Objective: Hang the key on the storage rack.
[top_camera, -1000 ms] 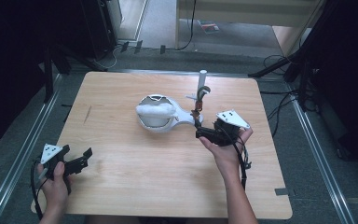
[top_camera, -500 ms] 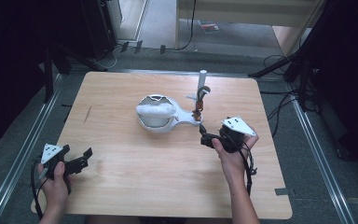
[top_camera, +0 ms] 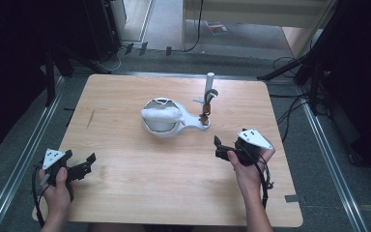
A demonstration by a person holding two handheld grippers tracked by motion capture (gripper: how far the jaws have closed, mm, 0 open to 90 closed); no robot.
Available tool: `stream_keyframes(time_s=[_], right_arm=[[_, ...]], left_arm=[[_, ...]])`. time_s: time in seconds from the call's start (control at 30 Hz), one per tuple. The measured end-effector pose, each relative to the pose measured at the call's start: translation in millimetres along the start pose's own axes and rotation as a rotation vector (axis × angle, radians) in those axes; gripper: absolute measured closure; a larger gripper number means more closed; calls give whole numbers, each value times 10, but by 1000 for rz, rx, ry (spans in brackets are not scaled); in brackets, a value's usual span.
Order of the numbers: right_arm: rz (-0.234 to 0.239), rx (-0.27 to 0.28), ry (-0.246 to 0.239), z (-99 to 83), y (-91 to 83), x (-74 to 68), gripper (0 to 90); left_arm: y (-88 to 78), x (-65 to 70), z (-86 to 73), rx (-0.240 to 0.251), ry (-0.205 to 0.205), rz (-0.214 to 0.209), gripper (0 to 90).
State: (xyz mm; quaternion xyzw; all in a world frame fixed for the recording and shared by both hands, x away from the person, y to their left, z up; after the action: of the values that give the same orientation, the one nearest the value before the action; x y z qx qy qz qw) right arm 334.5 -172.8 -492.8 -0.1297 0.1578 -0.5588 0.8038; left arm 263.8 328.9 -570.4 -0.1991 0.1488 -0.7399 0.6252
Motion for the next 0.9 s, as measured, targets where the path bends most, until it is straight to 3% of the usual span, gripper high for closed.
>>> stream_keyframes(time_s=[0.43,0.9], right_arm=[[-39,-13,59,-248,-164,326,0],[-103,-56,45,-592,-425,691,0]], left_arm=[[0,2,0,1,1,1,73],[-1,3,0,1,2,2,73]])
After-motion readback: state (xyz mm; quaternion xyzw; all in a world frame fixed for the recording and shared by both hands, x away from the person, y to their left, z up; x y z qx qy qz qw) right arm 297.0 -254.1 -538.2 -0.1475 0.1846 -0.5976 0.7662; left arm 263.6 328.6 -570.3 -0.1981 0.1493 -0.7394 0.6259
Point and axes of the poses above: each handheld gripper's, and its own axes: y roughly forward along the jaws, z roughly out of its top, x roughly to its right, the point moved 4 cm from there along y, roughly forward along the jaws, and after that the axes turned 4 degrees about y, right-handed, at the moved point
